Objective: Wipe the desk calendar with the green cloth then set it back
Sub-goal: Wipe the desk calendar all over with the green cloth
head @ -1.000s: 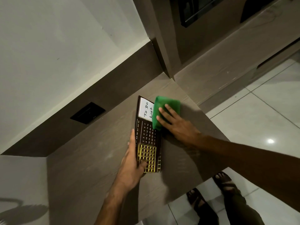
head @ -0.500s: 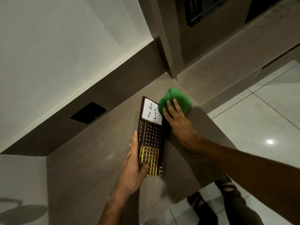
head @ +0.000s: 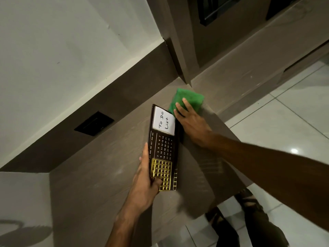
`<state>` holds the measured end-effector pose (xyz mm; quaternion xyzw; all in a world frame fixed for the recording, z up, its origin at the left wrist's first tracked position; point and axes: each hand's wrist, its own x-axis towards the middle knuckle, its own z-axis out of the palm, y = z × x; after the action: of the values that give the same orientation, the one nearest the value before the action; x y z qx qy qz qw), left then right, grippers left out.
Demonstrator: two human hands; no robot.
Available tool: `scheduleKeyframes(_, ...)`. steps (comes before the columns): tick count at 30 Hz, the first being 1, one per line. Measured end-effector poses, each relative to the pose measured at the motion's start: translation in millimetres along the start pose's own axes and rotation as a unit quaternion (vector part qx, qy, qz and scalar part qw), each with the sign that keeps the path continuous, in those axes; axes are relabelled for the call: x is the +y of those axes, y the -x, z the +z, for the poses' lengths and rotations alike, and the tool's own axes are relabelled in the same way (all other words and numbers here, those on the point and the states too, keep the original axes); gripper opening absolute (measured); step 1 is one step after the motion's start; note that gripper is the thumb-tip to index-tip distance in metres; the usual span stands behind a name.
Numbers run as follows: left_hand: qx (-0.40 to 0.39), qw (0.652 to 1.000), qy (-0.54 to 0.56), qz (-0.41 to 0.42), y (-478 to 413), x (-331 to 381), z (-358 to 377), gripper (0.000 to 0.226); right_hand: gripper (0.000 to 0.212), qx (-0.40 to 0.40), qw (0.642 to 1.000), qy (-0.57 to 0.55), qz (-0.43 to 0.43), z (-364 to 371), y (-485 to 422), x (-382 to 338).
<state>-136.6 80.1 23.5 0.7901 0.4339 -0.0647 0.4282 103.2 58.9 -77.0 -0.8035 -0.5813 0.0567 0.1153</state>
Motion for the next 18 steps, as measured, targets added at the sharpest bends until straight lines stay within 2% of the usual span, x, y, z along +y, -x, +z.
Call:
scheduleKeyframes(3, 0.007, 1.0, -0.005, -0.001, 0, -1, 1, 0.112, 0.078, 0.024, 0.997, -0.07, 0.007, 17, 42, -19)
scheduleKeyframes(5, 0.008, 1.0, -0.008, -0.008, -1, -2, 2, 0.112, 0.079, 0.029, 0.994, -0.092, -0.05, 36, 83, -35)
scheduleKeyframes(7, 0.009, 1.0, -0.005, -0.005, -2, -4, 2, 0.113, 0.073, 0.001, 0.987, -0.105, -0.121, 51, 120, -50)
scheduleKeyframes(9, 0.008, 1.0, -0.007, -0.001, -2, -4, 2, 0.113, 0.068, -0.02, 0.982, -0.105, -0.153, 58, 132, -52)
scheduleKeyframes(13, 0.002, 1.0, 0.003, 0.004, -1, -5, 1, 0.111, 0.075, -0.034, 0.993, -0.073, -0.091, 33, 79, -26)
scheduleKeyframes(18, 0.008, 1.0, 0.027, -0.003, -6, -2, -5, 0.114, 0.066, -0.005, 0.996, -0.058, -0.071, 12, 36, -15)
